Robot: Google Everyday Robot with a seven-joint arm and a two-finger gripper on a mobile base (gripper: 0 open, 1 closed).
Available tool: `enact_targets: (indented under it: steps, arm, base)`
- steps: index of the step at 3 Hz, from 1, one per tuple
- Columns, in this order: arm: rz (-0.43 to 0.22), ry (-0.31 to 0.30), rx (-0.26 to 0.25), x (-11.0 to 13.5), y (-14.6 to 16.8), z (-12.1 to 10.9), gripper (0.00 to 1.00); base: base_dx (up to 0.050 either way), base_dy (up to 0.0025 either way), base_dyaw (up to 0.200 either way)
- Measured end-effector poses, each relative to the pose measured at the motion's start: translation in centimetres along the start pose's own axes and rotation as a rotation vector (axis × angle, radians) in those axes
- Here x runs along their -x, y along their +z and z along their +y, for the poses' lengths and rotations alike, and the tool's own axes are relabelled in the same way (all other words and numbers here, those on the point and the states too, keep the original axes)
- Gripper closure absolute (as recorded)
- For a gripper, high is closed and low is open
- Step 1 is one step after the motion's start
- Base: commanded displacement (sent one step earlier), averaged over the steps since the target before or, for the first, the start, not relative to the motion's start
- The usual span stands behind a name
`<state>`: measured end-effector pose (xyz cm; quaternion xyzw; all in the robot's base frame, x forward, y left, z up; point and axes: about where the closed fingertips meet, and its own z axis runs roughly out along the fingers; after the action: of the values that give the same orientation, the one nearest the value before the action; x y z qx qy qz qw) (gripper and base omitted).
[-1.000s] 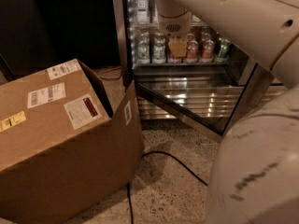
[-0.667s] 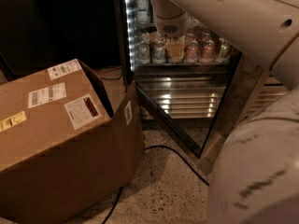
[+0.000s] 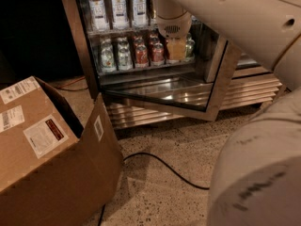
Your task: Close left fridge door
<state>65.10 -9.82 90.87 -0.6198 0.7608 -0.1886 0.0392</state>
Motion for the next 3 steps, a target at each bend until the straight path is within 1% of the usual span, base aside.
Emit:
enact_targets:
  steps: [3]
  arm:
    - [0.0, 0.0, 0.0, 0.0, 0.0, 0.0, 1.0]
  base:
    - [0.05, -0.00004, 0.001]
